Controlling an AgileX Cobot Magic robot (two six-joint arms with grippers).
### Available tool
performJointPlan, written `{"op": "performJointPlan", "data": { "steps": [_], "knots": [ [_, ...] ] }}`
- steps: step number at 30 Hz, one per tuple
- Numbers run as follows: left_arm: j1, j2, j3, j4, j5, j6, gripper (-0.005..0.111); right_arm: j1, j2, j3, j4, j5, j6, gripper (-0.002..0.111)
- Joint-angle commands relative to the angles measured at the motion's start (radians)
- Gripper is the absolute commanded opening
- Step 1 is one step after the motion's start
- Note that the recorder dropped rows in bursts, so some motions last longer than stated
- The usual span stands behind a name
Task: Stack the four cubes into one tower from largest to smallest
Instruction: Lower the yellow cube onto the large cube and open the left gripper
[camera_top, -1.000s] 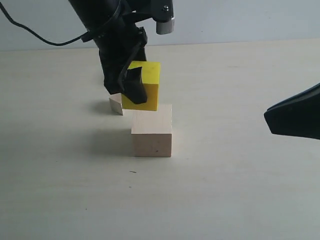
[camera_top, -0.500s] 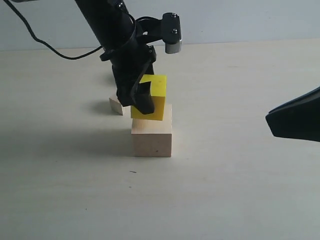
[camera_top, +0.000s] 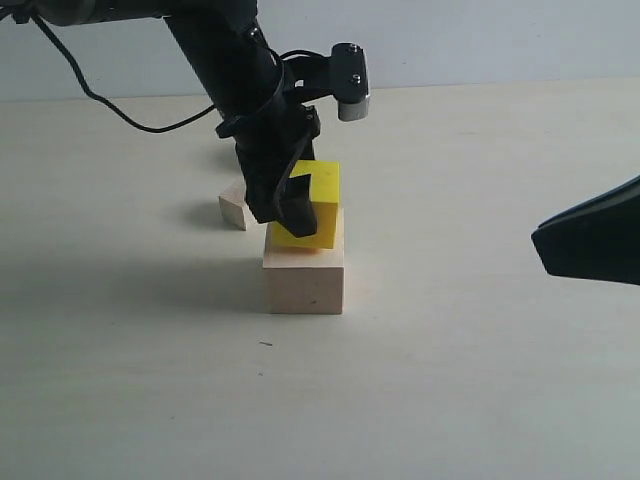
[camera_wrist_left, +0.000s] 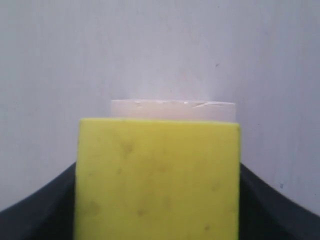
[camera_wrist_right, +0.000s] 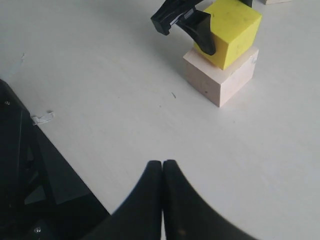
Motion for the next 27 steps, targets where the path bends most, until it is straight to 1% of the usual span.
{"op": "performJointPlan", "data": {
  "steps": [1, 6, 11, 25, 27],
  "knots": [
    [-0.003, -0.006, -0.001, -0.018, 0.007, -0.02, 0.0, 0.0, -0.003, 0.003, -0.007, 0.002, 0.007, 0.0],
    [0.004, -0.006, -0.001, -0.017, 0.015, -0.057, 0.0, 0.0, -0.003, 0.003, -0.007, 0.004, 0.013, 0.0],
    [0.017, -0.012, -0.001, -0.051, 0.015, -0.057, 0.0, 0.0, -0.003, 0.003, -0.007, 0.004, 0.019, 0.0],
    [0.017, -0.021, -0.001, -0.039, 0.05, -0.055, 0.0, 0.0, -0.003, 0.003, -0.007, 0.004, 0.019, 0.0],
    [0.017, -0.021, -0.001, -0.034, 0.055, -0.053, 0.002, 0.0, -0.003, 0.003, -0.007, 0.004, 0.019, 0.0]
  ]
}}
